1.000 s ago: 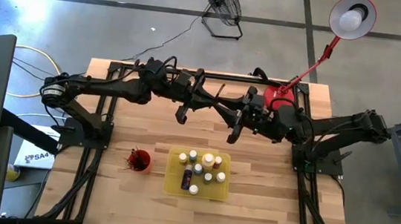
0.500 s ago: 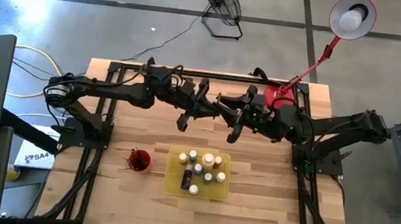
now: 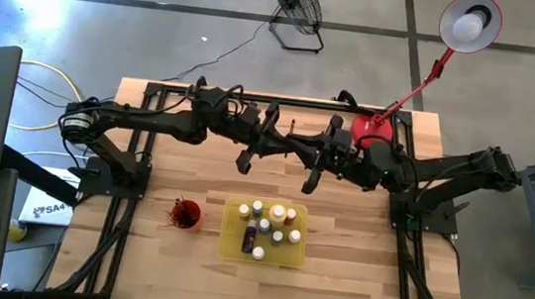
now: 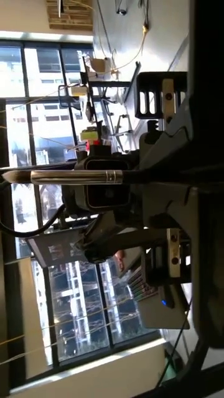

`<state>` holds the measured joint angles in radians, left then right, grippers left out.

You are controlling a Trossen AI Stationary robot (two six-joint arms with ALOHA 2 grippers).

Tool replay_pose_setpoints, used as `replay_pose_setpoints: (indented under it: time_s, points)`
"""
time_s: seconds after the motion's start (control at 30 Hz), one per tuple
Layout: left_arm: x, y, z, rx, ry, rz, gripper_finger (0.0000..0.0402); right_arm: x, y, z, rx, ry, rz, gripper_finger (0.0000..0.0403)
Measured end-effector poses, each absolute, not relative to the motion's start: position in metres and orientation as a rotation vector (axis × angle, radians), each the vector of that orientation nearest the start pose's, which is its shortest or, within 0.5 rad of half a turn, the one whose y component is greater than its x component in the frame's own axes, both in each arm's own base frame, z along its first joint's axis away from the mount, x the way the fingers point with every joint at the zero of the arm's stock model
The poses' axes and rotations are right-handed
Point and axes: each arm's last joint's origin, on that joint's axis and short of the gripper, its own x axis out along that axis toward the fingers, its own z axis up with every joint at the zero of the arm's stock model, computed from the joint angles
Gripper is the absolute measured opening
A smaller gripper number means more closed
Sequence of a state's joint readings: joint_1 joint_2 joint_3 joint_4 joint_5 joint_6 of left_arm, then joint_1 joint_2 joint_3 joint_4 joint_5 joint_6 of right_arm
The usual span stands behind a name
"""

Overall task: Pick & Place Paint Supplies
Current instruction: Put the silver paintbrush into the orange cup

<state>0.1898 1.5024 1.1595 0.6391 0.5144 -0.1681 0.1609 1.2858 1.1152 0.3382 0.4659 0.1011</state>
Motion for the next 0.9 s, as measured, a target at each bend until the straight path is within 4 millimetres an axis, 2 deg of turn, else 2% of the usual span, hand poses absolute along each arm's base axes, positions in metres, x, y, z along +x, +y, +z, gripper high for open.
replay_pose_setpoints:
  time_s: [0.2,0.33,0.5,0.7,0.8,0.9]
  points:
    - [0.339,0.051,0.365,-0.069,-0.219,-0.34,0.0021,0.288,0.035,0.388,0.143,-0.154,-0.301,0.0009]
    - [0.338,0.059,0.364,-0.062,-0.199,-0.321,0.0034,0.287,0.038,0.387,0.143,-0.148,-0.329,0.0008]
    - [0.335,0.068,0.363,-0.088,-0.183,-0.35,0.0094,0.28,0.041,0.393,0.132,-0.16,-0.326,0.0008]
    - [0.334,0.068,0.363,-0.059,-0.18,-0.42,0.018,0.273,0.04,0.397,0.112,-0.157,-0.344,0.0008]
    - [0.326,0.07,0.37,0.002,-0.202,-0.464,0.02,0.267,0.04,0.399,0.11,-0.137,-0.348,0.0008]
    - [0.318,0.071,0.38,0.059,-0.242,-0.449,0.0204,0.264,0.039,0.398,0.134,-0.116,-0.341,0.0008]
